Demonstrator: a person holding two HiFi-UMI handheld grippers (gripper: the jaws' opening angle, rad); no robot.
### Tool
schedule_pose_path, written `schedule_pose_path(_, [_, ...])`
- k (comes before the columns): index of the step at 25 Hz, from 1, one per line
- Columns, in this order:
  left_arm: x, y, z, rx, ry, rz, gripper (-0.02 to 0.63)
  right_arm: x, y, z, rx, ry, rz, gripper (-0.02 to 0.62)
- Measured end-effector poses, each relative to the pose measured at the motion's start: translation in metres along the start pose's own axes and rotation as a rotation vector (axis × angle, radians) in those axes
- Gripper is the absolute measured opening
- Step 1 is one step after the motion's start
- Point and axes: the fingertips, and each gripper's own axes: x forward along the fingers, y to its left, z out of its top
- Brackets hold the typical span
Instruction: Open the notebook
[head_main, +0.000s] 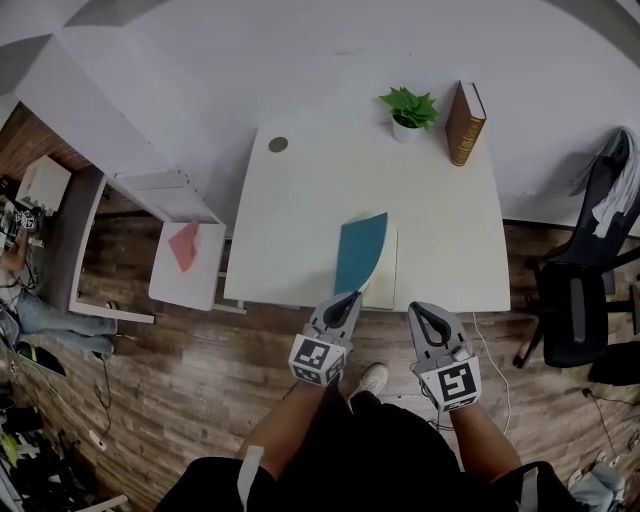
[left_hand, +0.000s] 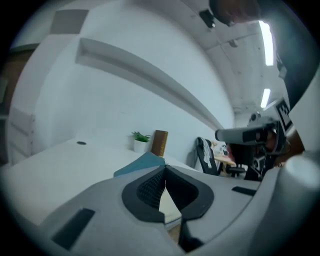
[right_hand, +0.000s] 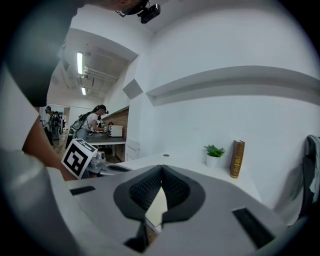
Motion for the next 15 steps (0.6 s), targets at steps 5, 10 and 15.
schedule_pose_path(5, [-0.035,0.046,0.012,-0.297,-0.153,0.128,0.006,0.006,0.003,0.002,0.030,0.004,0.006,0.002])
schedule_pose_path(10, [-0.064,0.087,0.005,-0.432,-0.214,0.238,0.006,0.013,0.008,0.005,0.007,-0.004,0.021,0.002])
schedule_pose_path(15, [-0.089,0.127,-0.005,-0.492,-0.233,0.361,0.006,0.018,0.013,0.009,0.046,-0.008,0.022,0.002])
